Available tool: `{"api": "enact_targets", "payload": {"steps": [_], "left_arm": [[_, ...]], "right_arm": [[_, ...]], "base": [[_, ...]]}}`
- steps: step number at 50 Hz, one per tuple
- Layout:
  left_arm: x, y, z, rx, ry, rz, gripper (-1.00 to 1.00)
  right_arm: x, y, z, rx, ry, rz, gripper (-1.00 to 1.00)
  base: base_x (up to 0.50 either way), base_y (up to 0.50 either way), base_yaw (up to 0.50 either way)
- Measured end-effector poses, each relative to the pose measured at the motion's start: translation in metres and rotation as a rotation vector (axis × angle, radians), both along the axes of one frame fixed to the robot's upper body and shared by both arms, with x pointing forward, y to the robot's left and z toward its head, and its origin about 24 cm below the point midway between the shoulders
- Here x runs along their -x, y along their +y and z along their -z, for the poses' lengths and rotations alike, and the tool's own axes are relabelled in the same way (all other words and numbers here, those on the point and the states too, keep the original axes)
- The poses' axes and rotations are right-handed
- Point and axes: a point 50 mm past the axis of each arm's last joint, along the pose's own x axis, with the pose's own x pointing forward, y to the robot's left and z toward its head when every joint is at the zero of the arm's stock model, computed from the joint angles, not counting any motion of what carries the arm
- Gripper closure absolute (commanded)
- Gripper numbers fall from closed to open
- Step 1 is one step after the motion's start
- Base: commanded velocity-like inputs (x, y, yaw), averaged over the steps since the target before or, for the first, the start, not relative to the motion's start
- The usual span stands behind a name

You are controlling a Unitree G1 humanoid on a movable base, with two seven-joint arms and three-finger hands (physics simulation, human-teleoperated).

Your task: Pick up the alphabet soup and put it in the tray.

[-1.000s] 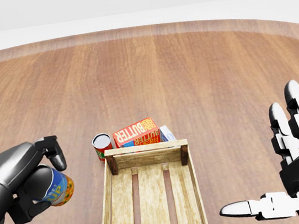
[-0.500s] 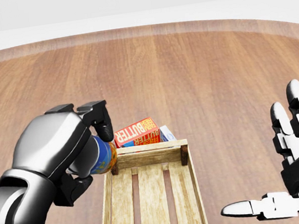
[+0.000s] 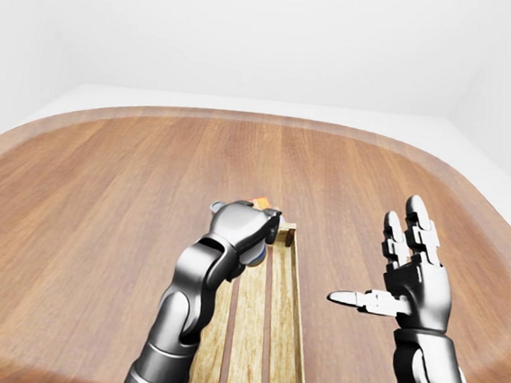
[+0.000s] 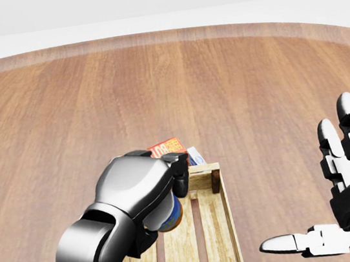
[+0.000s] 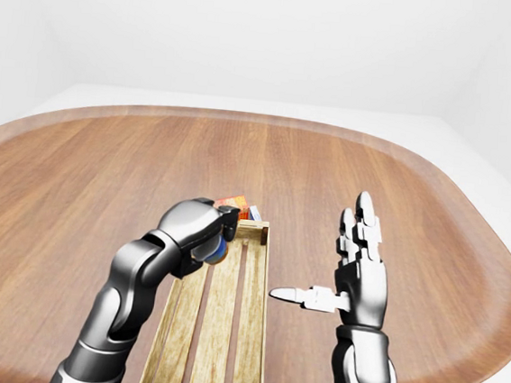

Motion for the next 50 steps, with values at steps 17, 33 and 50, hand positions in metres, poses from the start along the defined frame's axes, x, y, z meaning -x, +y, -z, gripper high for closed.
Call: {"api": "enact_targets", "payload": {"steps": [17,33,50], "left_arm": [[-0.001,-0.018,0.05,-0.08,0.198,0.051,1.0],[-0.01,-0.022,0.089,-0.099,0.301,0.053,1.0],[-0.017,-0.023,0.109,-0.102,0.346,0.038,1.0]], "right_arm": [[0.0,0.0,0.0,-0.002,-0.002,-0.002,-1.0],[0.001,0.0,-0.001,-0.004,-0.006,-0.003,-1.0],[0.0,0.0,0.0,-0.005,-0.001,-0.007,-1.0]], "base": [[0.0,0.0,0.0],[0.0,0.0,0.0],[0.0,0.0,0.0]]}}
